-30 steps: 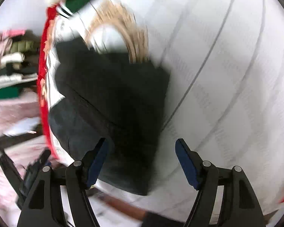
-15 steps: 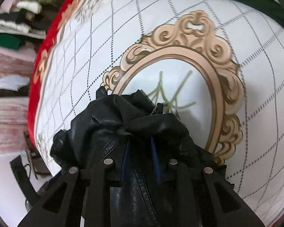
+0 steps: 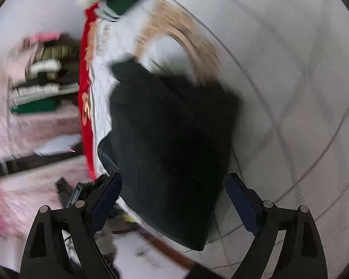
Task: Fold large clothes
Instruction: 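Grasp the folded jacket bundle with both grippers and lift it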
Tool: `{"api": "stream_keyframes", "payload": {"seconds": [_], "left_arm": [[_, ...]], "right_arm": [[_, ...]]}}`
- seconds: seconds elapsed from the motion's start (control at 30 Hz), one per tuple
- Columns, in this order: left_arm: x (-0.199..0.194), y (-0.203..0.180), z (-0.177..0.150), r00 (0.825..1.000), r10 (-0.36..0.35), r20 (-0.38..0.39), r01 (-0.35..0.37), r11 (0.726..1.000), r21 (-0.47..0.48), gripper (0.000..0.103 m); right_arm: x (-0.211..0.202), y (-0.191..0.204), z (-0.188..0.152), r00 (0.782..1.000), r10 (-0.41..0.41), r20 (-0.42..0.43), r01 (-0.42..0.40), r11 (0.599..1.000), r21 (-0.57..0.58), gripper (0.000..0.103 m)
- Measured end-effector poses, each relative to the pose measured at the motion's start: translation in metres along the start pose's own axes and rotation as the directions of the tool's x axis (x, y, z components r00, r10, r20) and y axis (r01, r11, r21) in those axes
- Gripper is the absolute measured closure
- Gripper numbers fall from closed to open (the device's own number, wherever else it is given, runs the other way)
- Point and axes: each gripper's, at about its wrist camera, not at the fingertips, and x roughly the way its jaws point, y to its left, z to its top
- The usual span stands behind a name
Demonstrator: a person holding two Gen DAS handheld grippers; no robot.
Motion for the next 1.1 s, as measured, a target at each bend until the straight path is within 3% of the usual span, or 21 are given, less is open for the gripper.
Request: {"api": "stream_keyframes", "payload": {"seconds": [0.13, 0.17, 0.2, 0.3, 0.33, 0.37, 0.47, 0.5, 0.57, 0.63, 0.67, 0.7, 0.73, 0.77, 0.83, 0.97, 1.1], "left_arm": [[0.013, -0.026, 0.004, 0.999, -0.019, 0.027, 0.016, 0.994, 0.105, 0.002], [0.015, -0.033, 0.004, 0.999, -0.028, 0.031, 0.024, 0.992, 0.127, 0.006], [0.015, -0.040, 0.002, 0.997, -0.057, 0.042, 0.051, 0.988, 0.144, 0.032], [0.015, -0.055, 0.002, 0.994, -0.055, 0.091, 0.037, 0.981, 0.189, 0.064], [0.012, -0.055, 0.004, 0.992, -0.067, 0.106, 0.045, 0.981, 0.191, 0.069], [0.009, -0.053, 0.004, 0.991, -0.080, 0.109, 0.060, 0.982, 0.181, 0.074], [0.006, -0.048, 0.002, 0.987, -0.116, 0.107, 0.098, 0.982, 0.160, 0.076], [0.008, -0.046, 0.003, 0.987, -0.124, 0.102, 0.107, 0.982, 0.158, 0.073], [0.016, -0.041, 0.006, 0.987, -0.139, 0.085, 0.127, 0.984, 0.127, 0.063], [0.024, -0.038, 0.014, 0.982, -0.175, 0.077, 0.168, 0.981, 0.093, 0.063], [0.024, -0.041, 0.017, 0.980, -0.179, 0.091, 0.170, 0.980, 0.098, 0.064], [0.020, -0.043, 0.016, 0.978, -0.180, 0.107, 0.168, 0.979, 0.113, 0.069], [0.016, -0.045, 0.016, 0.977, -0.174, 0.124, 0.157, 0.978, 0.133, 0.072], [0.012, -0.049, 0.017, 0.977, -0.170, 0.130, 0.150, 0.977, 0.150, 0.075], [0.005, -0.054, 0.020, 0.976, -0.171, 0.131, 0.149, 0.975, 0.163, 0.077], [-0.016, -0.061, 0.024, 0.975, -0.178, 0.133, 0.151, 0.970, 0.188, 0.078], [-0.047, -0.075, 0.035, 0.969, -0.202, 0.141, 0.169, 0.961, 0.218, 0.078]], "right_arm": [[0.044, -0.023, 0.003, 0.979, 0.203, -0.010, -0.202, 0.978, 0.060, 0.010], [0.050, -0.020, 0.007, 0.971, 0.237, -0.019, -0.236, 0.970, 0.055, 0.012], [0.059, -0.015, 0.012, 0.970, 0.240, -0.028, -0.238, 0.970, 0.052, 0.014], [0.074, 0.003, 0.022, 0.980, 0.198, -0.017, -0.198, 0.980, 0.022, 0.026], [0.075, 0.006, 0.025, 0.979, 0.203, -0.002, -0.203, 0.979, 0.031, 0.038], [0.073, 0.008, 0.027, 0.977, 0.212, 0.002, -0.212, 0.976, 0.041, 0.043], [0.068, 0.024, 0.033, 0.982, 0.190, 0.020, -0.190, 0.982, 0.000, 0.045], [0.070, 0.027, 0.037, 0.986, 0.169, 0.011, -0.169, 0.985, -0.019, 0.041], [0.082, 0.027, 0.047, 0.986, 0.163, -0.019, -0.164, 0.986, -0.015, 0.020], [0.091, 0.028, 0.057, 0.974, 0.223, -0.035, -0.222, 0.975, 0.018, 0.007], [0.093, 0.032, 0.058, 0.974, 0.221, -0.040, -0.220, 0.975, 0.019, 0.006], [0.095, 0.038, 0.059, 0.979, 0.203, -0.035, -0.203, 0.979, 0.000, 0.009], [0.095, 0.045, 0.057, 0.987, 0.161, -0.024, -0.162, 0.986, -0.033, 0.029], [0.095, 0.049, 0.056, 0.987, 0.161, -0.013, -0.162, 0.986, -0.041, 0.040], [0.093, 0.057, 0.054, 0.982, 0.191, 0.003, -0.190, 0.981, -0.019, 0.050], [0.083, 0.090, 0.050, 0.983, 0.185, 0.022, -0.183, 0.981, -0.058, 0.061], [0.070, 0.134, 0.045, 0.984, 0.174, 0.029, -0.170, 0.979, -0.108, 0.063]]}}
